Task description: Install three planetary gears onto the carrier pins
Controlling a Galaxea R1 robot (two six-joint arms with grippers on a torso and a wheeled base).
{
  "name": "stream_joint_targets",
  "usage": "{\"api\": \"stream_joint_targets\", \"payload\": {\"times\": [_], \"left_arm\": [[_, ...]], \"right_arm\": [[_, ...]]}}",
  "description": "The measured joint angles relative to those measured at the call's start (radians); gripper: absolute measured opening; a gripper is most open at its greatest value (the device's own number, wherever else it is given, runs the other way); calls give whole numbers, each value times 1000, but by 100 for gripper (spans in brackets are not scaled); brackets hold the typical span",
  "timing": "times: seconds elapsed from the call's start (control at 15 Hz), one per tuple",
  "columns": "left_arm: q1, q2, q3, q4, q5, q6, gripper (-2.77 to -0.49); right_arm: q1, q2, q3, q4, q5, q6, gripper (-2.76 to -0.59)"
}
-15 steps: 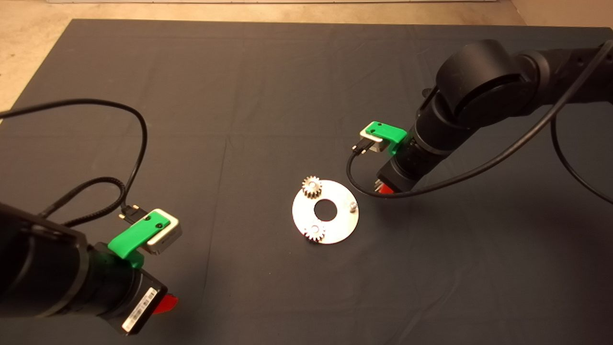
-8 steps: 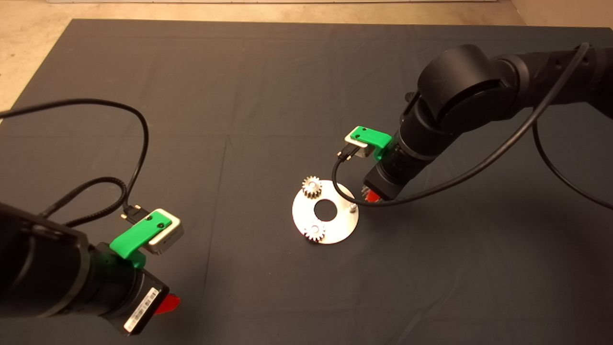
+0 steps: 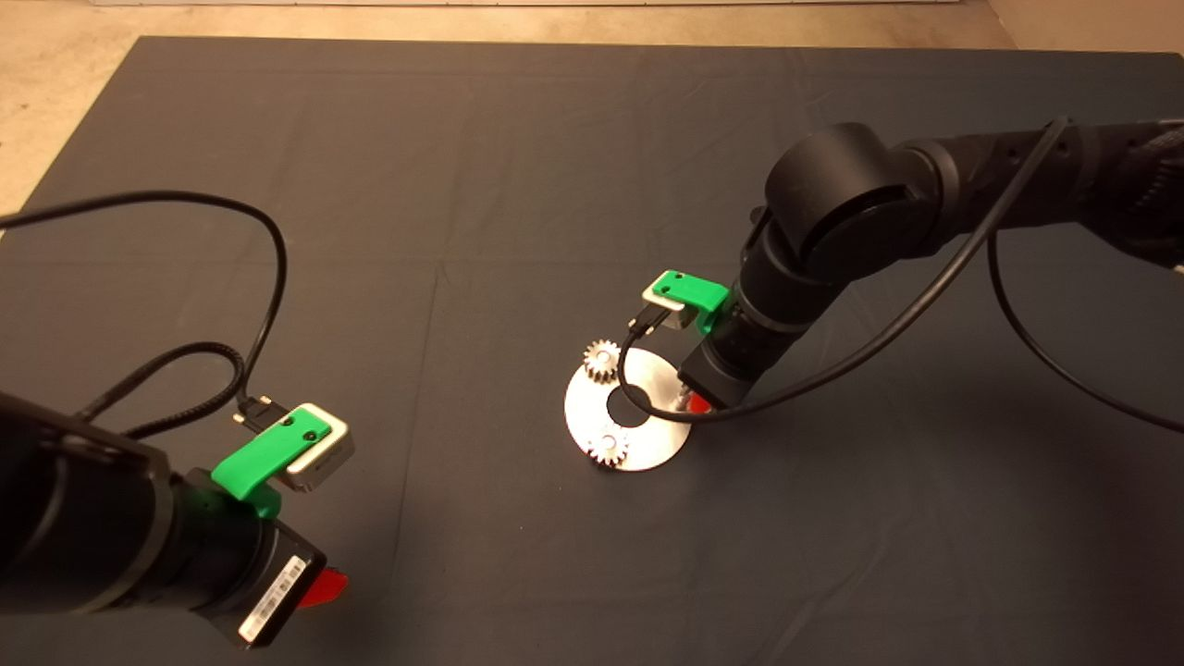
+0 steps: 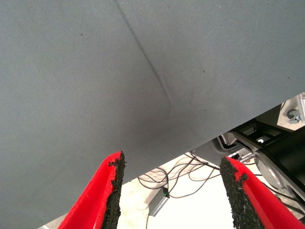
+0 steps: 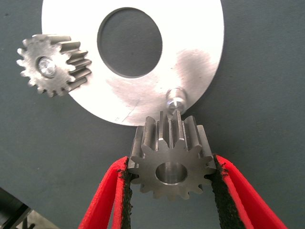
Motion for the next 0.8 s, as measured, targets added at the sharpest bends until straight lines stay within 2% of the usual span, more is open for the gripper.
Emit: {"api": "stream_joint_targets", "payload": {"times": [0.27,0.67,0.8], "left_arm": [[0,0,0,0,0,0,-193],[0,-4,0,0,0,0,-193],[0,-5,0,0,0,0,-193]], "right_arm": [[-1,4,-24,0,-5,-3,-240],[-1,36,-67,0,-4,-4,-241],[-13,44,-79,0,-6,-4,-241]]}}
